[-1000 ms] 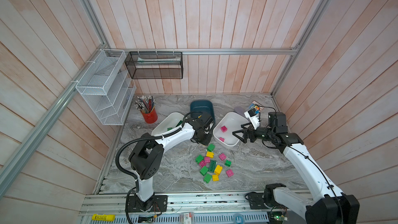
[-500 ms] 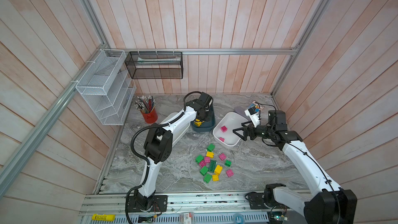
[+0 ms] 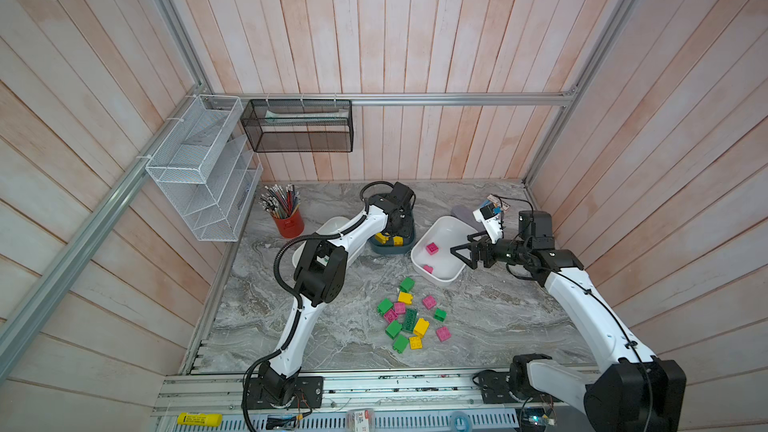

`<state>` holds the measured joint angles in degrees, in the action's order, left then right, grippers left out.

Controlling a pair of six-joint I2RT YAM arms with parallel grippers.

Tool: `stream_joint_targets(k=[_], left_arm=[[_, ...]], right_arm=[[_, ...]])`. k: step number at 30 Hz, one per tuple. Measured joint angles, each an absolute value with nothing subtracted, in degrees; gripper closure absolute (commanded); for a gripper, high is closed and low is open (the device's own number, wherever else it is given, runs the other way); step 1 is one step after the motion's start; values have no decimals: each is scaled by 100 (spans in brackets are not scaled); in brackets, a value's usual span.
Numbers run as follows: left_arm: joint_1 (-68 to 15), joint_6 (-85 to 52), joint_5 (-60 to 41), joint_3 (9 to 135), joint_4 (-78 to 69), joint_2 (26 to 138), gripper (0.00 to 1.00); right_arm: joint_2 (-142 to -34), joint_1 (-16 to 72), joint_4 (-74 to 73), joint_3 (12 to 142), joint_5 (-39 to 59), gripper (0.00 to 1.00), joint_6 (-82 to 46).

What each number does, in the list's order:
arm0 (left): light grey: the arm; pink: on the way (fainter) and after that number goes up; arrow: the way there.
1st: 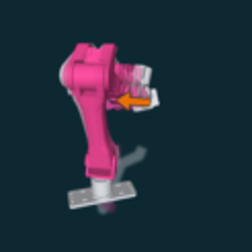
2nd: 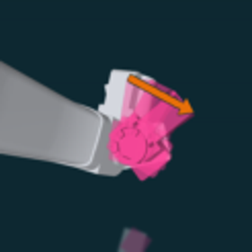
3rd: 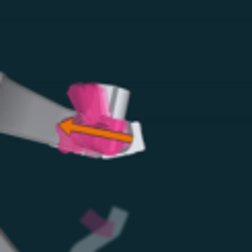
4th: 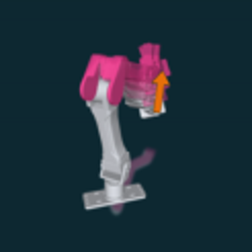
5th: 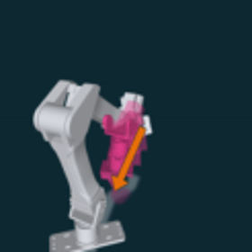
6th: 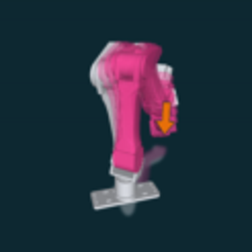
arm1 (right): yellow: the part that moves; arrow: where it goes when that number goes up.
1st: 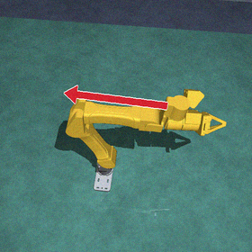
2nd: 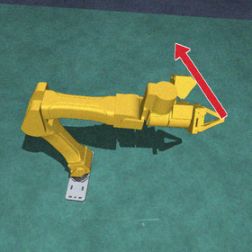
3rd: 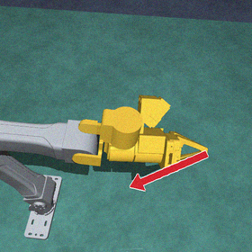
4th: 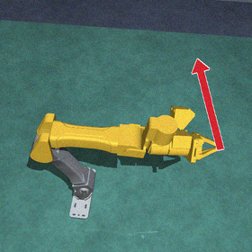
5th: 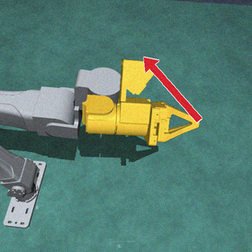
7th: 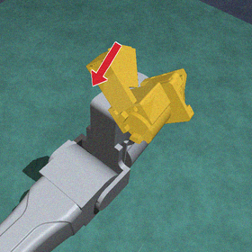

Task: Sort the legos into containers by color
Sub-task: 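Grasp another yellow brick with the left gripper and drop it into the teal bin, then lower the left gripper onto a green brick and grasp it, then carry the green brick into the small white bin and release it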

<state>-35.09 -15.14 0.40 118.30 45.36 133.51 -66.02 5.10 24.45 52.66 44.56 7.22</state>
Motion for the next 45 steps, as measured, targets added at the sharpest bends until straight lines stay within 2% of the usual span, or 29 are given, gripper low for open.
stream_joint_targets(k=[5, 11, 15, 22, 31, 34, 37, 40, 45], left_arm=[[-3656, -1522, -97, 11421, 4742, 12702, 24], [-4278, -1553, -423, 9896, 4705, 10991, 23], [-4595, -1575, -735, 8807, 4451, 10315, 23], [-4663, -1608, -858, 7487, 3959, 10326, 24], [-4668, -1522, -827, 7406, 3124, 10940, 27], [-4668, -1494, -829, 7439, 2985, 11174, 33], [-4668, -1476, -788, 7472, 2873, 11251, 52], [-4663, -1435, -740, 7472, 2858, 11253, 66], [-4609, -1417, -722, 7500, 2934, 11240, 70]], right_arm=[[-6602, 456, 2453, 5266, 4491, 2, 775], [-6602, 436, 2453, 5266, 4495, 2, 781], [-6598, 434, 2453, 5266, 4495, 2, 797], [-6506, 429, 2453, 5266, 4493, 2, 797], [-6469, 429, 2473, 5256, 4493, 2, 794], [-6458, 429, 2499, 5253, 4493, 2, 794], [-6458, 429, 2521, 5240, 4493, 2, 792], [-6458, 429, 2539, 5231, 4499, 2, 777], [-6458, 429, 2536, 5225, 4672, 2, 701]])
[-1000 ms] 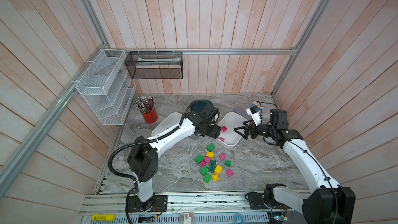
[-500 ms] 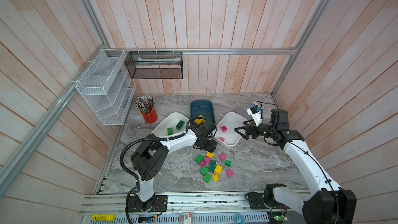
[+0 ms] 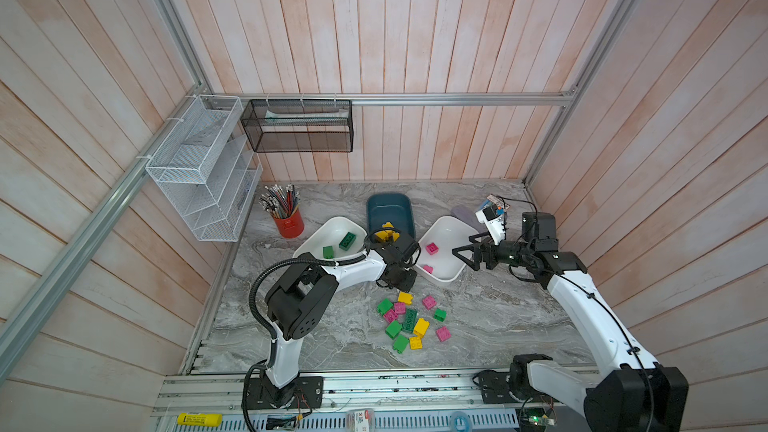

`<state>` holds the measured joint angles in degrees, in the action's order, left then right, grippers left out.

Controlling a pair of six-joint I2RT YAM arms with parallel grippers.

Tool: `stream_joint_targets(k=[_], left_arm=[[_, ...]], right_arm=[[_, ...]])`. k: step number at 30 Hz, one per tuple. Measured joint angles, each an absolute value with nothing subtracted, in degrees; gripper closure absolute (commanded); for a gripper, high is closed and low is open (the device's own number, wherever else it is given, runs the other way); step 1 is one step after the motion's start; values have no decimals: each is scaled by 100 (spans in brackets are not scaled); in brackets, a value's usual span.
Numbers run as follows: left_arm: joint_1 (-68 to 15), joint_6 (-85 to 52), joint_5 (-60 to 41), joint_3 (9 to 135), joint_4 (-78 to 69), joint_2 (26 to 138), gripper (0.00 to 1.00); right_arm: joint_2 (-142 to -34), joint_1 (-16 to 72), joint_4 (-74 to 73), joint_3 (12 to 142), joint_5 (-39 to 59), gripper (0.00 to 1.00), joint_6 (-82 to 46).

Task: Sort the legos into containers by color
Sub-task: 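Carry the green brick into the small white bin and release it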

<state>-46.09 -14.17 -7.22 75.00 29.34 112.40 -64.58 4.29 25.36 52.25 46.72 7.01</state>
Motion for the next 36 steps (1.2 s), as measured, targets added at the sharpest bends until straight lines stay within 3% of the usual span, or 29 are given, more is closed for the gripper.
stream_joint_targets(k=[8, 15, 25, 36], left_arm=[[-4213, -1463, -725, 8016, 4018, 10420, 69], [-3269, -1330, -484, 8676, 4615, 9496, 68], [-1870, -989, 209, 8193, 4536, 10090, 68], [-1647, -412, 644, 7887, 3142, 10842, 67]], right_arm=[[-6335, 443, 2366, 5072, 5074, 2, 379], [-6348, 705, 2023, 4921, 5251, 2, 38], [-6600, 1142, 1435, 4884, 5301, 2, -349], [-6761, 1260, 1310, 4884, 5297, 2, -429]])
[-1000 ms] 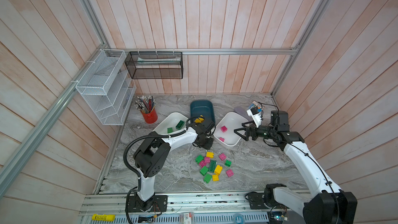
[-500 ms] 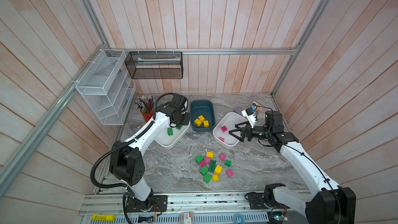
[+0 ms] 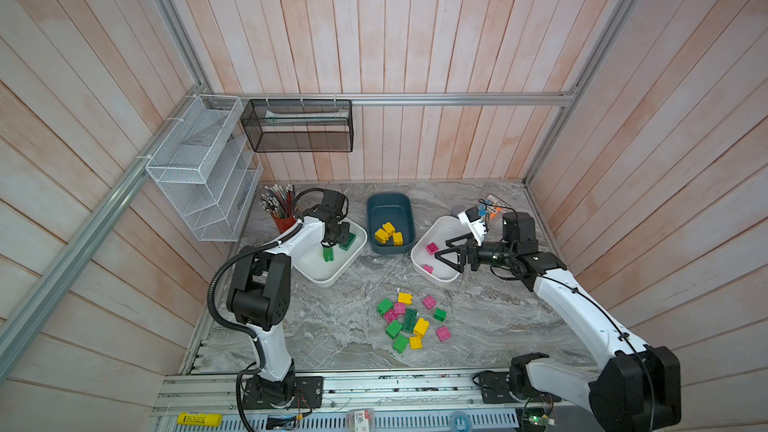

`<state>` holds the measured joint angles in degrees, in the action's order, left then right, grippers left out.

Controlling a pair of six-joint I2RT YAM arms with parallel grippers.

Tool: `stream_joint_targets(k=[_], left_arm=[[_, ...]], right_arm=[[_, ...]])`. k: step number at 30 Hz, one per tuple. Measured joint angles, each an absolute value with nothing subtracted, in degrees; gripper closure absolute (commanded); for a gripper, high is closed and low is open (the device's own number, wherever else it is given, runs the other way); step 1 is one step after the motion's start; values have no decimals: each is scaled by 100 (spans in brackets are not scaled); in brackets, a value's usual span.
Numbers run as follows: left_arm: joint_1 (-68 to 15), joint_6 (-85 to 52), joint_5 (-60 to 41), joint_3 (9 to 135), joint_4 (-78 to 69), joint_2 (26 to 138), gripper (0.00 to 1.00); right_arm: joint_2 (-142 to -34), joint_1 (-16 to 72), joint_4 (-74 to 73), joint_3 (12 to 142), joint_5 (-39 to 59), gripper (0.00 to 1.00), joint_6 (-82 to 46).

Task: Sort the legos into containers by color
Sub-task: 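Carry the green brick into the small white bin and release it, then lower the left gripper onto another green brick in the pile and grasp it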

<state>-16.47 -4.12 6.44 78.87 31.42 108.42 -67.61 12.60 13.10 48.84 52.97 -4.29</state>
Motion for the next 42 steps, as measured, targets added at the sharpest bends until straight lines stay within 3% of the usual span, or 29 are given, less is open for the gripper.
stream_joint_targets(k=[3, 9, 12, 18, 27, 34, 42], left_arm=[[-1645, -189, 781, 8071, 3011, 11207, 60], [-1645, -58, 775, 8287, 3096, 11469, 32], [-1651, -97, 565, 8315, 3251, 11273, 28], [-1900, -242, 10, 8158, 3741, 10003, 26], [-3411, -1085, -552, 7032, 4226, 8197, 26], [-4458, -1608, -707, 5865, 4073, 8171, 26], [-4652, -1649, -698, 5487, 3487, 8663, 30]], right_arm=[[-6768, 1262, 1347, 4884, 5297, 2, -405], [-6768, 1262, 1452, 4884, 5258, 2, -279], [-6766, 1262, 1516, 4884, 5256, 2, -228], [-6759, 1260, 1640, 4884, 5256, 2, -113], [-6674, 1210, 1798, 4884, 5251, 2, 32], [-6486, 1205, 1959, 4877, 5190, 2, 143], [-6460, 1205, 2115, 4873, 5124, 2, 250]])
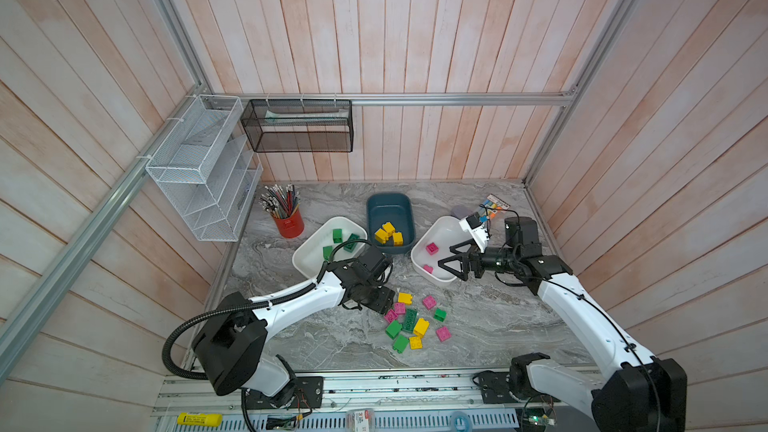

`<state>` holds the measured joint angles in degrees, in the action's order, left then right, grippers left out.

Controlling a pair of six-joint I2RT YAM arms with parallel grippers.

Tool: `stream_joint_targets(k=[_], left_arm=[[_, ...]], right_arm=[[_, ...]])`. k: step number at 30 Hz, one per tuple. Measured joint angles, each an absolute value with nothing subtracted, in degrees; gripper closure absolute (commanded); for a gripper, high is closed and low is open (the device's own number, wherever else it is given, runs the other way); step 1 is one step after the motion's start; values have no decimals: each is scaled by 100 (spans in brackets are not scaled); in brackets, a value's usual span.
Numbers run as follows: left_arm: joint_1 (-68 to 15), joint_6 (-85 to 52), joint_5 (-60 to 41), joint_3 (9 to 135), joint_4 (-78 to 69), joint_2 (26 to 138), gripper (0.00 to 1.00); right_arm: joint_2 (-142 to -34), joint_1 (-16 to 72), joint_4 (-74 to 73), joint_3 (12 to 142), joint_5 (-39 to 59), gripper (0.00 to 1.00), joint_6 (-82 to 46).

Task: Sort the legos into containers by color
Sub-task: 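Lower the left gripper onto another green brick in the pile and grasp it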

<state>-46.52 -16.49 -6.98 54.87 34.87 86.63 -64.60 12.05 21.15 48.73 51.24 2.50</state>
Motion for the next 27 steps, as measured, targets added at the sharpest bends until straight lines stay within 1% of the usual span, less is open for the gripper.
stream_joint_targets(k=[4, 8, 11, 16, 20, 22, 24, 27], left_arm=[[-4659, -1452, -600, 5487, 3310, 9013, 37], [-4657, -1321, -550, 5487, 3225, 9240, 39], [-4659, -1260, -532, 5489, 3153, 9290, 43], [-4663, -1149, -399, 5489, 3114, 9474, 55], [-4650, -1170, -270, 5489, 3142, 9557, 59], [-4648, -1173, -246, 5489, 3170, 9561, 67], [-4635, -1179, -246, 5509, 3190, 9561, 73], [-4600, -1232, -248, 5664, 3406, 9568, 73]], right_arm=[[-6460, 1205, 2117, 4873, 5116, 2, 281], [-6462, 1190, 2119, 4873, 5105, 2, 303], [-6466, 1190, 2132, 4873, 5105, 2, 305], [-6506, 1190, 2141, 4873, 5103, 2, 303], [-6523, 1190, 2156, 4873, 5100, 2, 305], [-6525, 1190, 2169, 4873, 5089, 2, 307], [-6525, 1188, 2193, 4873, 5085, 2, 318], [-6539, 1173, 2241, 4873, 5085, 2, 333]])
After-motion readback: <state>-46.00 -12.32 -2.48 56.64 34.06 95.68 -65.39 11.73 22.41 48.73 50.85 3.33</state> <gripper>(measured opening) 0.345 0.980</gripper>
